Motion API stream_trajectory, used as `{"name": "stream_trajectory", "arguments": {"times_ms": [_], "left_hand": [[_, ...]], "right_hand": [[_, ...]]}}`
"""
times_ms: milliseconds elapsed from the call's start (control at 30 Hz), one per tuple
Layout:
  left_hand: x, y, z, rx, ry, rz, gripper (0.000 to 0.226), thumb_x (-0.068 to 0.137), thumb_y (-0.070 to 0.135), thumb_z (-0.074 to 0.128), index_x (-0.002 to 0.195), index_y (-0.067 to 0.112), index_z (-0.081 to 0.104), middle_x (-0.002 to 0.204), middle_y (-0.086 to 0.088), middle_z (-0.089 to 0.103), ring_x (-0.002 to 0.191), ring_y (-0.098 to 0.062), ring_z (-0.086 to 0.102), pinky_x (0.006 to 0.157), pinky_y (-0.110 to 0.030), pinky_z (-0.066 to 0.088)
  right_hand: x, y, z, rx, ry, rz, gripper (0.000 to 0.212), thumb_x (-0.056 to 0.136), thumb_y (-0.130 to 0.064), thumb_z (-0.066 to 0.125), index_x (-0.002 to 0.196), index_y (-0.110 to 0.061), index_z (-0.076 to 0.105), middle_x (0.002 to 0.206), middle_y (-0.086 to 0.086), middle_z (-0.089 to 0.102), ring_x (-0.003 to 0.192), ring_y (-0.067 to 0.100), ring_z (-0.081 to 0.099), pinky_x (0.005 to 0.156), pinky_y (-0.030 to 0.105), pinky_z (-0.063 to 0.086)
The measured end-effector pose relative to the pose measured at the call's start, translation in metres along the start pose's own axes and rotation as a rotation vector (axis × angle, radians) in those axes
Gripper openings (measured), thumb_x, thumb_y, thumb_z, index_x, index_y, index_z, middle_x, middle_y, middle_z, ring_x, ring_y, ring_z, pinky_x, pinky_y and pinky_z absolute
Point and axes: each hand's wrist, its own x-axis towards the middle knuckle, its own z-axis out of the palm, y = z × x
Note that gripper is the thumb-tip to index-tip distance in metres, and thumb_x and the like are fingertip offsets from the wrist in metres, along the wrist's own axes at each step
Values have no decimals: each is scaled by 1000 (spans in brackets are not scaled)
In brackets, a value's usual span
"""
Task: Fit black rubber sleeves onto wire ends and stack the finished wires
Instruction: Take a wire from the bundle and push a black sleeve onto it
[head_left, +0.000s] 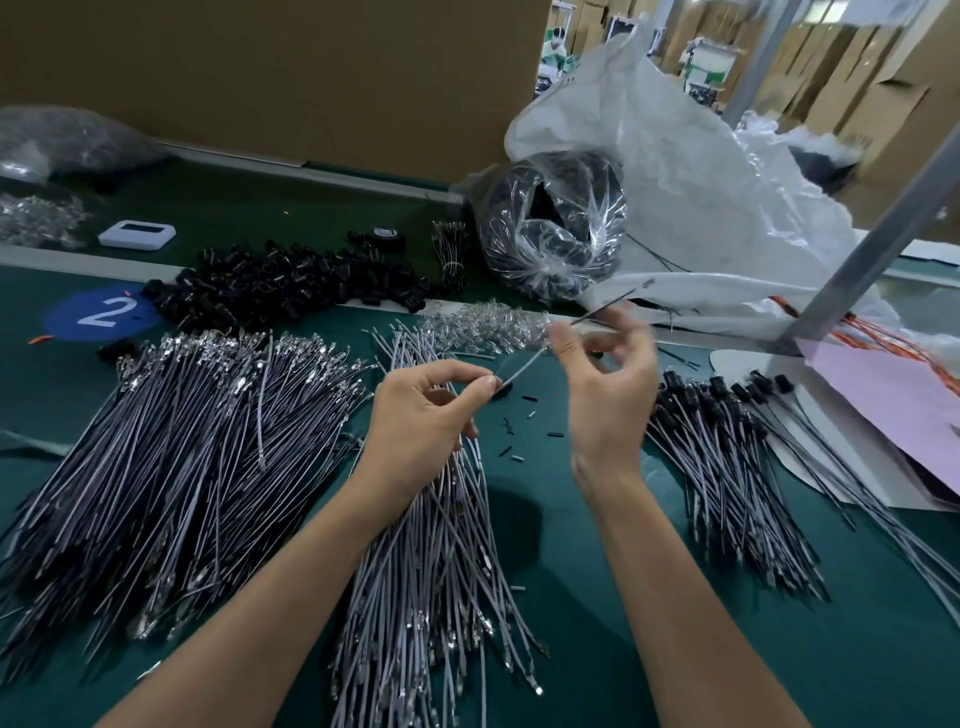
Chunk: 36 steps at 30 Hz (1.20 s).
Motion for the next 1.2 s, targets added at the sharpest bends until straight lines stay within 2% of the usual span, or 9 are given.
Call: {"name": "stream_trajectory", "arguments": {"times_ms": [67,100,167,267,367,500,733,933,1200], "left_hand": [[0,0,-2,-18,24,-13,10,88,24,72,81,29,78,66,-18,68,55,-28,55,53,-35,47],[0,0,-2,-23,31,-16,9,88,25,72,81,28,78,67,-19,68,55,-28,55,54,-37,46],[0,0,-3,-11,28,-11,9,88,25,73,81,28,77,64,-17,68,55,-26,54,54,-35,44],[-1,1,-4,55,-10,22,10,87,25,73,79,30,76,56,-12,64,49,-17,54,49,-24,40],[-1,1,-3,119,-79,56,7,87,22,72,86,29,75,54,-7,64,42,-4,50,45,-16,36],[0,2,-2,96,-99,69,10,86,14,74,89,23,76,60,-5,66,50,-6,52,50,-18,43],[1,-1,-1,-16,-86,6,26,81,-2,74,101,15,73,92,2,77,83,-11,72,77,-23,57],[0,-1,-2,-55,13,-15,25,73,-1,81,90,14,71,87,1,77,83,-12,74,74,-17,55],[0,1,1,-161,52,-15,26,61,18,83,82,9,73,72,-8,75,68,-21,74,63,-24,59]], "right_hand": [[4,-9,-7,-25,107,-174,42,84,-15,76,112,-22,46,87,-9,50,55,0,46,56,15,41],[5,-14,-11,-86,65,-313,45,84,-10,74,114,-26,44,92,-8,49,57,0,45,56,15,41],[9,-17,-19,-403,-205,-581,42,83,-4,71,115,-26,55,106,-6,56,83,4,52,76,14,41],[6,-15,-19,-835,-558,-830,22,80,-10,75,100,-19,72,111,-3,67,119,23,51,103,34,25],[7,-11,-19,-852,-667,-812,12,81,-9,75,90,-14,68,90,-4,69,99,20,62,108,39,28],[14,-1,-23,-648,-726,-698,9,84,1,68,87,-7,65,84,1,63,79,19,59,77,34,49],[12,12,-27,-626,-659,-591,4,86,-5,68,87,-8,66,83,0,59,77,20,56,73,40,50],[8,10,-25,-620,-608,-577,1,88,-8,68,87,-8,67,82,-1,60,77,20,55,72,42,49],[7,11,-23,-558,-575,-535,9,91,-12,63,83,-11,65,78,-4,58,70,15,53,66,34,46]]}}
